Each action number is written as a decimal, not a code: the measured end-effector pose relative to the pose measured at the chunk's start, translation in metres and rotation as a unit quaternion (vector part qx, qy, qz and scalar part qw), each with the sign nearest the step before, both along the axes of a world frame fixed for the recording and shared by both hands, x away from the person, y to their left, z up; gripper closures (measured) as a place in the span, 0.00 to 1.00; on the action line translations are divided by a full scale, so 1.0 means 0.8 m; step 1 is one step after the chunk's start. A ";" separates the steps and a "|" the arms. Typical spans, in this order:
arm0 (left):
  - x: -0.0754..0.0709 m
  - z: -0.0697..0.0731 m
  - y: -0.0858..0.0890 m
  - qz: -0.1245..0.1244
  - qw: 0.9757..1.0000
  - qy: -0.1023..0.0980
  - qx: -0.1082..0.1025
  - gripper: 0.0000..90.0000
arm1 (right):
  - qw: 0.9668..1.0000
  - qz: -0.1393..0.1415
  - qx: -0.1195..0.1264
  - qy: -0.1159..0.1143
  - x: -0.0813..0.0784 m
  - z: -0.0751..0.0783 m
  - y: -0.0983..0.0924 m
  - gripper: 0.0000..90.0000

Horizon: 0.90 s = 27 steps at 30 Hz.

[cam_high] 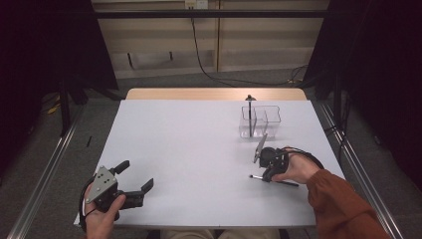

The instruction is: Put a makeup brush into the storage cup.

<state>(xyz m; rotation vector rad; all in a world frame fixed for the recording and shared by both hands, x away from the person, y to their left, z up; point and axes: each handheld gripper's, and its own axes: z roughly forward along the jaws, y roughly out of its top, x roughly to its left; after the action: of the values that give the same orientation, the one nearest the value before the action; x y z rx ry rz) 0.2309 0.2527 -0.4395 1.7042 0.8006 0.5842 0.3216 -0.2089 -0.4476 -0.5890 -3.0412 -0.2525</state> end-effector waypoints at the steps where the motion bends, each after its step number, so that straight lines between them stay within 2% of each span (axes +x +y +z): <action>1: 0.000 0.000 0.000 0.000 1.000 0.000 0.000 0.02 | 1.000 0.000 0.001 -0.002 0.001 0.000 -0.001 0.93; 9: 0.000 -0.001 0.001 0.002 1.000 0.002 0.002 0.02 | 1.000 0.002 0.002 -0.002 0.001 0.000 -0.001 0.93; 27: 0.000 0.000 0.001 0.003 1.000 0.001 0.000 0.02 | 1.000 -0.016 0.019 -0.001 0.000 0.001 -0.007 0.94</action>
<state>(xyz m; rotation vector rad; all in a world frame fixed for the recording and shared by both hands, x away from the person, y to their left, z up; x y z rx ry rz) 0.2311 0.2538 -0.4399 1.7034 0.8077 0.5880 0.3217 -0.2149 -0.4470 -0.6357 -3.0233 -0.3125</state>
